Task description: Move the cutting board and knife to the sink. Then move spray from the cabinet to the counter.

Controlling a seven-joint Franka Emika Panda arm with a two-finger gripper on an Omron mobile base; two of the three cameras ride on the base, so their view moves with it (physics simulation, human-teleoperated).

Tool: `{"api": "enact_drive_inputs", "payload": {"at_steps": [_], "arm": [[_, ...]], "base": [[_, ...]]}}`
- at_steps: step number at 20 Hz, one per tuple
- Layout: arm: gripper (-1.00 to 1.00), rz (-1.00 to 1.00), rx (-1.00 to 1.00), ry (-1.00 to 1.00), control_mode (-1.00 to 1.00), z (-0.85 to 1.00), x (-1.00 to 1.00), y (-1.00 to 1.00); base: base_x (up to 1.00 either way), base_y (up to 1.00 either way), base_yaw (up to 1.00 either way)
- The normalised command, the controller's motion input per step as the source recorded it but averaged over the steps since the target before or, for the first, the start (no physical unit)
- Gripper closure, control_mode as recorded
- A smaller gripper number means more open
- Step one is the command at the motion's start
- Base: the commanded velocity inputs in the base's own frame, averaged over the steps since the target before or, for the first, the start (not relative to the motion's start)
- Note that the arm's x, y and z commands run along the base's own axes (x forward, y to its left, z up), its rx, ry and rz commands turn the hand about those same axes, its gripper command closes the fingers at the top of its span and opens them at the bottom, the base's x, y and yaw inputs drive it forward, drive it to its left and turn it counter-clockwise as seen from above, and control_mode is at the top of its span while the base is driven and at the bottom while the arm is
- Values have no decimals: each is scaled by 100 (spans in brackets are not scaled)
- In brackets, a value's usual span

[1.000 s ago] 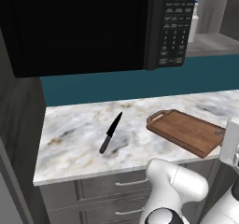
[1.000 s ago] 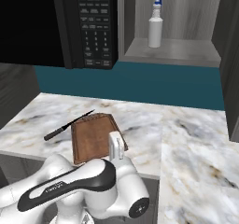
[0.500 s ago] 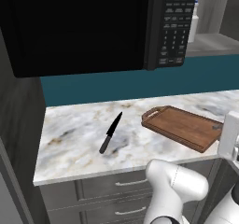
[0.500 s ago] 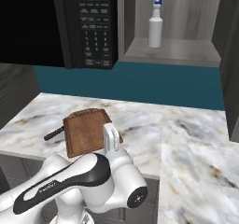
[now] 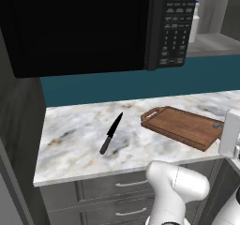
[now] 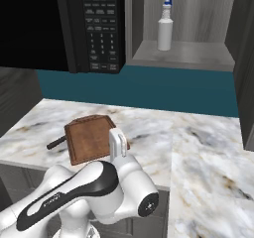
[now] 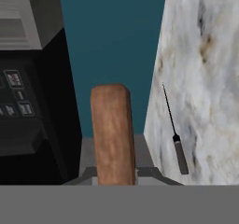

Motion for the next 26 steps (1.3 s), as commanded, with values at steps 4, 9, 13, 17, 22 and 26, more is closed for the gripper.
{"api": "enact_drive_inputs", "payload": {"at_steps": [4, 9, 13, 17, 22, 26], "arm": [[100, 0, 0, 0, -100, 0, 0, 0], [100, 0, 0, 0, -100, 0, 0, 0], [100, 0, 1, 0, 100, 0, 0, 0], [100, 0, 0, 0, 100, 0, 0, 0], [100, 0, 0, 0, 100, 0, 0, 0], [100, 0, 0, 0, 100, 0, 0, 0]], "base": [[0, 0, 0], [0, 0, 0], [-5, 0, 0], [-29, 0, -2], [-47, 0, -5], [-51, -1, -4]]}}
